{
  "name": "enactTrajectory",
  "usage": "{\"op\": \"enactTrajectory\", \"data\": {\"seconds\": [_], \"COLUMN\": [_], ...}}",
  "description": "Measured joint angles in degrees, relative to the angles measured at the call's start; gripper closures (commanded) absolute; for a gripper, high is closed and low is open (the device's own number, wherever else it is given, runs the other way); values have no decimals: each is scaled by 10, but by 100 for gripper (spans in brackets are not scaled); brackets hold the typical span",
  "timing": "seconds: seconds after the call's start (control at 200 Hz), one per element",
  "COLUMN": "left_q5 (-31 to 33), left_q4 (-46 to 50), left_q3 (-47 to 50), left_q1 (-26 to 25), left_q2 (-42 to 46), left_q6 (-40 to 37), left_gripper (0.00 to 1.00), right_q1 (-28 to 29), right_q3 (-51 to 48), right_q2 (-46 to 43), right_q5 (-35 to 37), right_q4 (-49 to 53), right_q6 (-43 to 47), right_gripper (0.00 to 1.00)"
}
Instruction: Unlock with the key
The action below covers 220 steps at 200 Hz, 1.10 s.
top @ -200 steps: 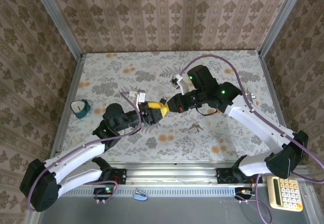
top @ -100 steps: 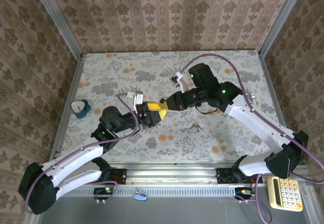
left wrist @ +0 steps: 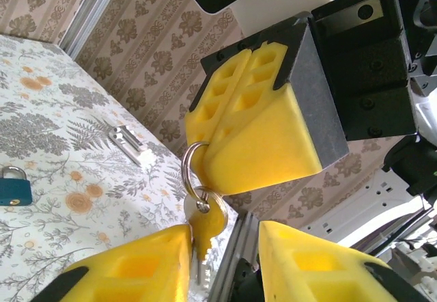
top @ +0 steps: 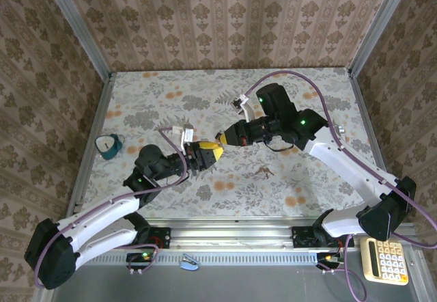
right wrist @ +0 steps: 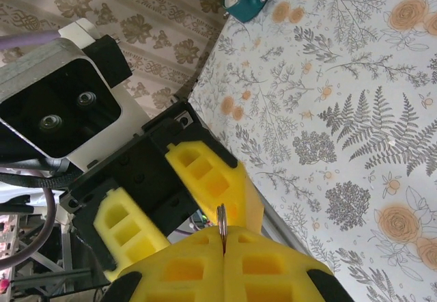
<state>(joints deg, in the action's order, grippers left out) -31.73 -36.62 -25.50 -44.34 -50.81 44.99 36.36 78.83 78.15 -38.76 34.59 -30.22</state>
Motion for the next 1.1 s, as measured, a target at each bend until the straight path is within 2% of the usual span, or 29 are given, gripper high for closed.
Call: {"op": "enactTrajectory", "data": {"seconds": [0.28, 0.315, 0.365, 0.42, 0.465, 0.54, 0.695, 0.875, 1.1], "left_q5": [4, 7, 12, 18, 24, 32, 35, 29, 20], "left_q4": [4, 6, 8, 16, 21, 30, 36, 35, 24], "left_q3": [4, 4, 4, 4, 4, 4, 4, 4, 3], "left_q1": [0, 0, 0, 0, 0, 0, 0, 0, -1], "left_q2": [1, 2, 3, 6, 10, 17, 23, 16, 0], "left_q6": [-3, -5, -6, -13, -14, -18, -26, -26, -22], "left_gripper": [91, 88, 72, 67, 60, 52, 41, 40, 53], "right_q1": [0, 0, 0, 0, -1, -1, -1, -1, -1], "right_q3": [0, 0, 0, 0, 0, 0, -3, -8, -13], "right_q2": [0, 0, 0, -1, -1, -2, -2, -2, -2], "right_q5": [-7, -7, -7, -7, -7, -7, -10, -21, -25], "right_q4": [-1, -1, -1, -3, -4, -8, -15, -21, -27], "right_q6": [-1, -2, -2, -2, -2, -2, -5, -15, -17], "right_gripper": [100, 100, 100, 100, 100, 100, 100, 100, 100]}}
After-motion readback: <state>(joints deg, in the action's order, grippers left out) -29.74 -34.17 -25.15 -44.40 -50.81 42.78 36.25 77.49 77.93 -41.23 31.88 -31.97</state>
